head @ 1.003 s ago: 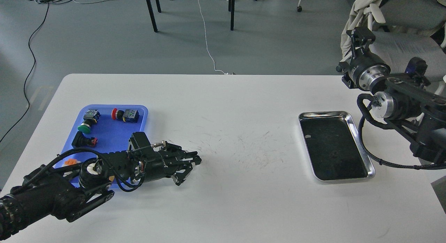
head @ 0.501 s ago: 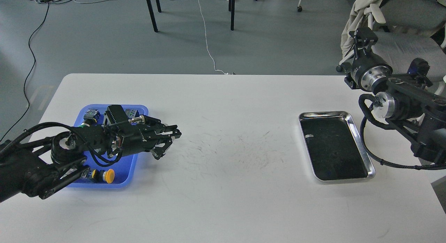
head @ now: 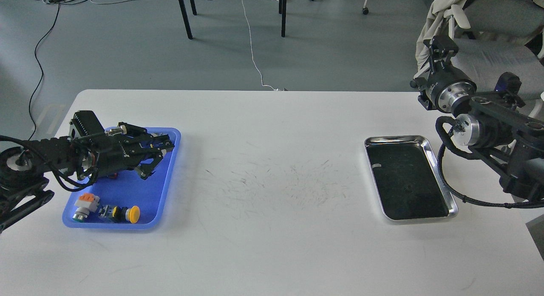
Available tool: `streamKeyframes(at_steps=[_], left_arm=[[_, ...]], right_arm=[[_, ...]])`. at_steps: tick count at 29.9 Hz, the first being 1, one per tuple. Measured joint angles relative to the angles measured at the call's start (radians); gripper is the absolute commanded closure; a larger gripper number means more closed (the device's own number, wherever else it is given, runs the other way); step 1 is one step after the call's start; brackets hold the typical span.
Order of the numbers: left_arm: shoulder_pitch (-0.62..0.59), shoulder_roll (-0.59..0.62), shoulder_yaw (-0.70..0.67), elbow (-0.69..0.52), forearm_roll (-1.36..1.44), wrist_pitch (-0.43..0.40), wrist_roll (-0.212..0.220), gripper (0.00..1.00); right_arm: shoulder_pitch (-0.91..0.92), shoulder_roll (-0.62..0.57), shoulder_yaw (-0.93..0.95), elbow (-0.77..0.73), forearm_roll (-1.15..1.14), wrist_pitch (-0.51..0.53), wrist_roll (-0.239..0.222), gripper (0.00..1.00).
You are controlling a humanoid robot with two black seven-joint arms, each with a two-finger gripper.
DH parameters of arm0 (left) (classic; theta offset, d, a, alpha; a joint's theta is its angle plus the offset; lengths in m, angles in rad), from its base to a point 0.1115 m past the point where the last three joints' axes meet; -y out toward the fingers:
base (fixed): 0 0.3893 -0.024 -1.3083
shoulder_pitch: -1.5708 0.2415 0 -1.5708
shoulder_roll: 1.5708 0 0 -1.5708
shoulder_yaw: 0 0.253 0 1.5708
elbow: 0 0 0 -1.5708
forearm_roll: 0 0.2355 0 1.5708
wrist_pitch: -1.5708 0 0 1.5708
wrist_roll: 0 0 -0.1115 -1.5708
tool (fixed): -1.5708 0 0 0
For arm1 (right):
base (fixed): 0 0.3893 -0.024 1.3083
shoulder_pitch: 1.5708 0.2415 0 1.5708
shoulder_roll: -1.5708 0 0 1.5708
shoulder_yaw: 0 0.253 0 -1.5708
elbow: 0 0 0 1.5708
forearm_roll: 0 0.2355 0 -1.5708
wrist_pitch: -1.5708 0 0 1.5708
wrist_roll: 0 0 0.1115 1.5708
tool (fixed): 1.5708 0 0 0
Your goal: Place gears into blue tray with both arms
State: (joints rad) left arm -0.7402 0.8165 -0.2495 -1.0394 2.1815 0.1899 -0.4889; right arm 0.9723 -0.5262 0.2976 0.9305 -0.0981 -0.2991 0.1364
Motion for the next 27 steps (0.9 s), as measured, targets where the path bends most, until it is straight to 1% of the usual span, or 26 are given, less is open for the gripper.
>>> streamKeyframes(at_steps=[4, 13, 23, 27], left_arm=[[0.007, 0.008, 0.002, 0.014, 0.000, 0.006, 0.000, 0.90], [0.056, -0.008, 0.004, 0.149, 0.000, 0.049, 0.000, 0.90], [0.085, -0.047, 0.007, 0.237, 0.000, 0.061, 0.000, 0.89], [0.093, -0.065, 0.014, 0.249, 0.000, 0.064, 0.000, 0.89]], right_arm=[[0.001, 0.000, 0.000, 0.002, 0.000, 0.000, 0.000, 0.01], [-0.001, 0.000, 0.000, 0.004, -0.009, 0.004, 0.001, 0.01], [0.002, -0.005, 0.000, 0.005, -0.012, 0.005, 0.000, 0.01], [0.002, -0.007, 0.000, 0.006, -0.012, 0.005, 0.000, 0.01]])
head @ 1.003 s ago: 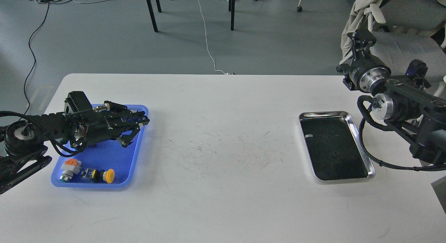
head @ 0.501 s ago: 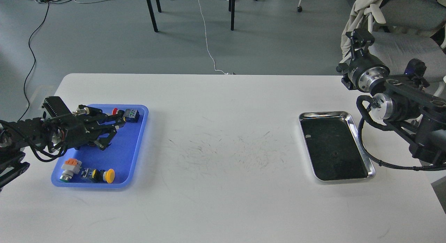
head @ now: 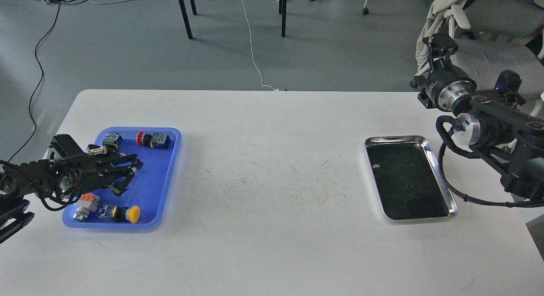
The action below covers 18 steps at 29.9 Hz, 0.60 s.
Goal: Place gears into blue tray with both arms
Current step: 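Lower the gear into the blue tray beside the green part and release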
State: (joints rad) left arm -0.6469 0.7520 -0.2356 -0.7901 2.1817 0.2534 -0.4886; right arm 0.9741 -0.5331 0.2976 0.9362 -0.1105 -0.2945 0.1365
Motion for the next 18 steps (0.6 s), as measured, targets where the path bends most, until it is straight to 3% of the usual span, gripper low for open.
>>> streamKeyframes(at_steps=[12, 18], left_arm=[[0.005, -0.017, -0.002, 0.012, 0.000, 0.002, 0.000, 0.86], [0.005, -0.018, -0.001, 0.028, 0.000, 0.004, 0.000, 0.79]], right_arm=[[0.001, -0.004, 0.000, 0.001, 0.000, 0.000, 0.000, 0.01], [0.000, -0.004, 0.001, 0.000, 0.000, 0.000, 0.000, 0.01]])
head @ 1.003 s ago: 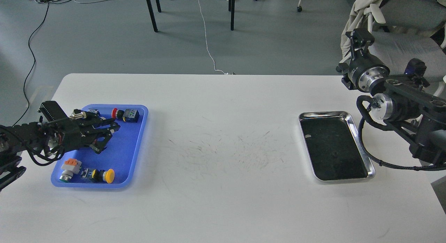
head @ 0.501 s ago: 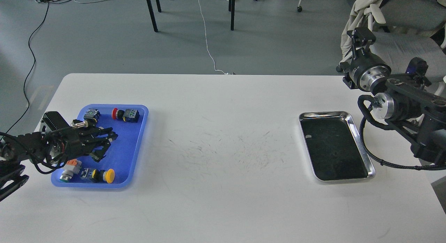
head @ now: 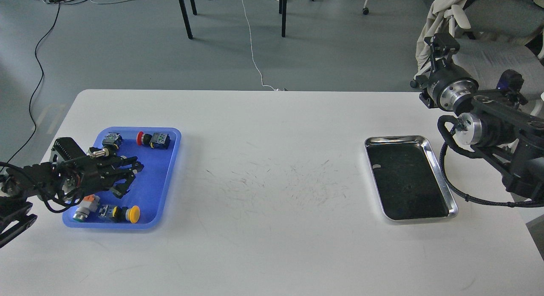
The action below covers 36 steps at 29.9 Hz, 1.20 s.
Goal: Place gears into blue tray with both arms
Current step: 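Lower the gear into the blue tray beside the green part and release, then lift the left gripper up and away from the blue tray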
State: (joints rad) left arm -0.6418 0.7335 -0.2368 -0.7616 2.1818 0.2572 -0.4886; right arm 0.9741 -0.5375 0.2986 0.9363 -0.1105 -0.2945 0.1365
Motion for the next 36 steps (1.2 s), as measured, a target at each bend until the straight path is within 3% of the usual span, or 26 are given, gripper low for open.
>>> streamKeyframes(at_steps=[21, 28, 36], left_arm=[[0.000, 0.014, 0.005, -0.001, -0.024, 0.005, 0.000, 0.65], [-0.010, 0.022, -0.007, -0.009, -0.119, 0.003, 0.000, 0.39], [-0.045, 0.059, 0.000, -0.046, -0.493, -0.072, 0.000, 0.34]], right_arm=[[0.000, -0.003, 0.001, 0.001, 0.000, -0.001, 0.000, 0.01], [0.000, -0.009, 0.001, 0.001, 0.000, -0.002, 0.000, 0.01], [0.000, -0.016, 0.002, 0.001, 0.000, -0.002, 0.000, 0.01]])
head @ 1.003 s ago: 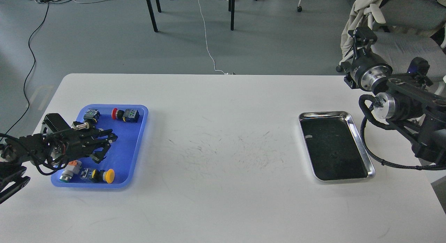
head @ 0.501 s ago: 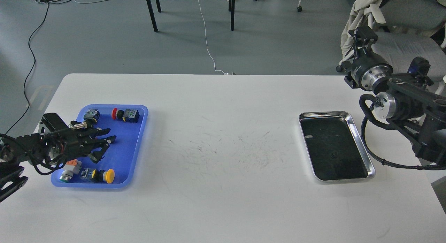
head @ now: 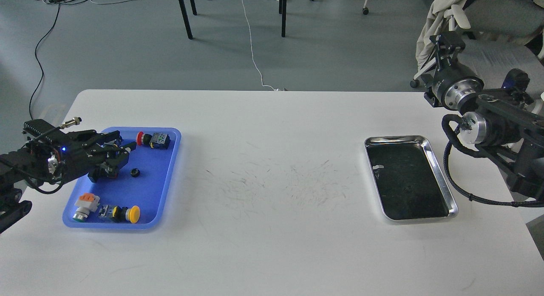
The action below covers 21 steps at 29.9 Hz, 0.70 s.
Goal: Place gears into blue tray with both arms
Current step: 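Lift the left gripper up and away from the blue tray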
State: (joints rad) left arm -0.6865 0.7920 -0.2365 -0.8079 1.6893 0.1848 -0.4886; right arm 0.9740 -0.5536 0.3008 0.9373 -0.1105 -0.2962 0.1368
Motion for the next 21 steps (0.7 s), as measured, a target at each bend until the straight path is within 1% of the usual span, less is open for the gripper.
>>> streamKeyframes(at_steps=[3, 5, 11, 15, 21], left_arm=[[-0.027, 0.000, -0.003, -0.006, -0.071, -0.029, 0.000, 0.32], [-0.043, 0.000, -0.008, -0.023, -0.134, -0.067, 0.000, 0.30], [-0.092, 0.001, -0.009, -0.052, -0.364, -0.155, 0.000, 0.30], [-0.115, -0.004, -0.016, -0.068, -0.506, -0.245, 0.000, 0.30], [-0.137, -0.011, -0.022, -0.090, -0.738, -0.316, 0.000, 0.30]], right_arm=[[0.000, 0.000, 0.000, 0.000, 0.000, 0.000, 0.000, 0.01], [0.000, 0.000, 0.000, 0.000, 0.000, 0.000, 0.000, 0.01], [0.000, -0.004, 0.000, 0.000, 0.000, 0.000, 0.000, 0.01], [0.000, -0.019, 0.000, 0.005, 0.000, 0.000, 0.001, 0.01], [-0.008, -0.042, 0.001, 0.025, 0.000, -0.001, 0.001, 0.01]])
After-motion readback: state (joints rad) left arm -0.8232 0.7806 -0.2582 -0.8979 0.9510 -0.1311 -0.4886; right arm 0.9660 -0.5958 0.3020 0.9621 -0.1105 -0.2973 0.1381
